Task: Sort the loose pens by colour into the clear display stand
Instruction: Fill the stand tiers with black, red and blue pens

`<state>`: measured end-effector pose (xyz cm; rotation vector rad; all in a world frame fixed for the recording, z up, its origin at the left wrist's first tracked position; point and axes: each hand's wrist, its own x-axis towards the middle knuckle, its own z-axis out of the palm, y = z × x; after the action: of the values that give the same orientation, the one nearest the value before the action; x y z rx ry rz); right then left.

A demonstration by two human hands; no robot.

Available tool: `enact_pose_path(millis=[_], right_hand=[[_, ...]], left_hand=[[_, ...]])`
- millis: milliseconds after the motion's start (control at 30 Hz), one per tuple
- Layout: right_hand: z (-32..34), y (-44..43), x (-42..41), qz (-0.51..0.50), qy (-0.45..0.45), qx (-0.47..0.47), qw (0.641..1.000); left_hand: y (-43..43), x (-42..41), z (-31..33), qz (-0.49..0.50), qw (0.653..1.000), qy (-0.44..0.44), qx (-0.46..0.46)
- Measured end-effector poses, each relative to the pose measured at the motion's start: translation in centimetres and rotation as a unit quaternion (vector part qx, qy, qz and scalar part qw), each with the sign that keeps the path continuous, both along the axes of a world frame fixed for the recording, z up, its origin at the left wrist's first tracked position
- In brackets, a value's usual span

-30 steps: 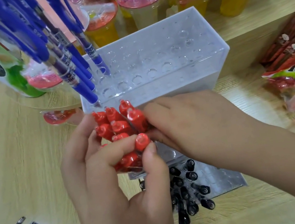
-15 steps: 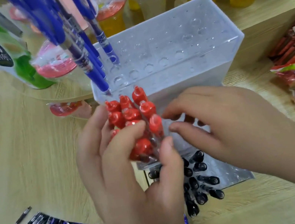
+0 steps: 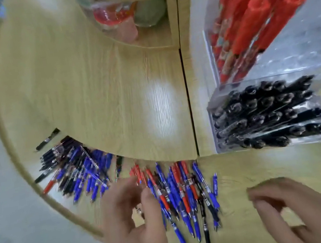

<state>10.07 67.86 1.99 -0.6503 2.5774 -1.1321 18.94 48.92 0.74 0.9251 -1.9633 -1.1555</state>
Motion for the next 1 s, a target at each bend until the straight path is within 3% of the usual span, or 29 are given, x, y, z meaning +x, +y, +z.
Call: enact_pose_path(millis=[33, 100, 167, 333, 433, 600, 733, 900, 1000], right_hand=[[-1.8, -0.8, 0.8, -0.005, -0.017, 0.000, 1.000], [-7.0, -3.0, 2.5, -0.001, -0.090, 0.090, 0.992], [-10.9, -5.3, 2.8, -0.006, -0.116, 0.140, 0.983], [-15.6, -9.6, 2.0, -0.026, -0.091, 0.206, 0.974], [-16.6, -10.4, 1.7, -0.027, -0.076, 0.235, 0.969], [-16.3, -10.5, 0.7, -0.024, -0.091, 0.235, 0.967], [-13.2, -9.3, 0.6, -0.018, -0.084, 0.141, 0.986], [-9.2, -5.4, 0.9, -0.004, 0.011, 0.028, 1.000], [-8.7, -4.5, -0.3, -0.015, 0.039, 0.076, 0.996]], left_hand=[[0.1, 1.1, -1.9, 0.005, 0.997, -0.071, 0.029], [0.4, 2.9, -6.1, -0.021, 0.974, -0.211, 0.084], [0.7, 2.9, -9.1, -0.044, 0.944, -0.302, 0.126], [1.2, -0.5, -13.3, -0.038, 0.907, -0.409, 0.092], [1.1, -1.4, -14.6, -0.032, 0.900, -0.430, 0.065], [0.8, -1.8, -14.2, -0.007, 0.909, -0.399, 0.119], [-0.4, -1.9, -10.6, 0.028, 0.932, -0.323, 0.165], [-1.3, -0.4, -4.6, 0.058, 0.979, -0.179, 0.074], [-1.4, -1.8, -3.1, 0.055, 0.987, -0.135, 0.062]])
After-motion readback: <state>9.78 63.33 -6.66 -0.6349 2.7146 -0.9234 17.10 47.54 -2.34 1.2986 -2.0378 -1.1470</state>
